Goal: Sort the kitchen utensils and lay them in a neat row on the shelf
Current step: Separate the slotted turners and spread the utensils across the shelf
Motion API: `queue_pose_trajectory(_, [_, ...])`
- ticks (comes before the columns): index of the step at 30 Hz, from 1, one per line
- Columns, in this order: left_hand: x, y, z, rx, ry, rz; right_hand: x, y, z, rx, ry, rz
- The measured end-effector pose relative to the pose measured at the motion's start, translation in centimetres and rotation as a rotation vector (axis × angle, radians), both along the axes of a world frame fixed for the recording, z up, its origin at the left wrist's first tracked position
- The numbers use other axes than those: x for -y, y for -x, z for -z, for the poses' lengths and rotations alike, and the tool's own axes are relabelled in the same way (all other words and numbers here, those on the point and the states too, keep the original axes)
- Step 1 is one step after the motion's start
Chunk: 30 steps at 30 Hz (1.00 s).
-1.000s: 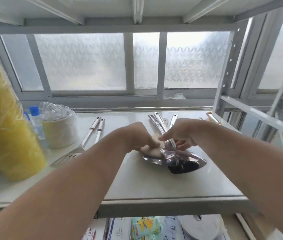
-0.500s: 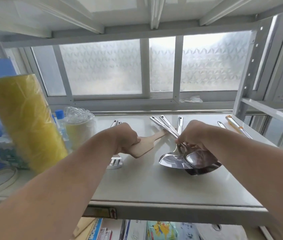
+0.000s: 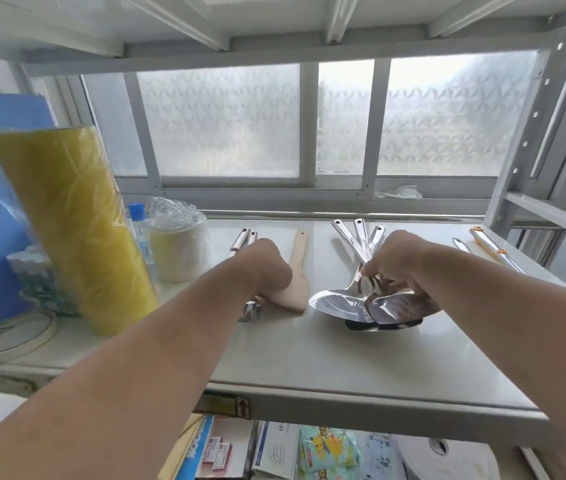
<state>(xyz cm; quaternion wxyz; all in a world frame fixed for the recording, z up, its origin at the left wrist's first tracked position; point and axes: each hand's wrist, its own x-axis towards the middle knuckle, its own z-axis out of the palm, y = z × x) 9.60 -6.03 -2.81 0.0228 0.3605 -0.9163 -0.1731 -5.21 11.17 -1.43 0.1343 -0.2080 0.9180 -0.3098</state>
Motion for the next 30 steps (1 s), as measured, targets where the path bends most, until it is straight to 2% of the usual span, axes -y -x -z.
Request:
queue_pose_trajectory(4, [0.0, 0.2, 0.2, -0.017, 0.016, -0.014, -0.5, 0.2, 0.3, 0.269, 0.089, -0.017])
queue_pose_trajectory(7, [-0.8, 0.5, -0.1, -0.153, 0.033, 0.027, -1.0, 0.2, 0.3, 0.353, 0.127, -0.005])
queue_pose_trajectory(10, [-2.9, 1.7, -0.2, -0.239, -0.122, 0.162, -1.2, 0.2, 0.7, 0.381, 0.216, 0.017])
queue_pose_trajectory(12, [-4.7, 2.4, -0.2, -0.214, -0.242, 0.253, -1.2, 0.1, 1.1, 0.386, 0.264, 0.019])
queue_pose_trajectory(14, [-6.2, 3.2, -0.1, -0.199, -0.283, 0.294, -1.3, 0.3, 1.4, 0.378, 0.306, 0.046])
queue_pose_trajectory(18, [-8.0, 4.6, -0.4, -0.146, -0.231, 0.343, -1.9, 1.1, 1.6, 0.336, 0.372, 0.104])
queue_pose_trajectory(20, [-8.8, 4.9, -0.2, -0.074, -0.238, 0.35, -2.3, 1.3, 1.6, 0.363, 0.39, 0.086])
queue_pose_trajectory(22, [-9.4, 5.2, 0.0, -0.038, -0.167, 0.357, -2.6, 1.3, 1.7, 0.37, 0.381, 0.056])
queue_pose_trajectory(26, [-10.5, 5.0, -0.2, -0.009, -0.058, 0.395, -2.3, 1.5, 2.1, 0.216, 0.328, 0.054])
queue_pose_trajectory(30, [-10.9, 4.5, -0.1, 0.033, -0.056, 0.339, -2.2, 1.2, 2.1, 0.118, 0.298, 0.09])
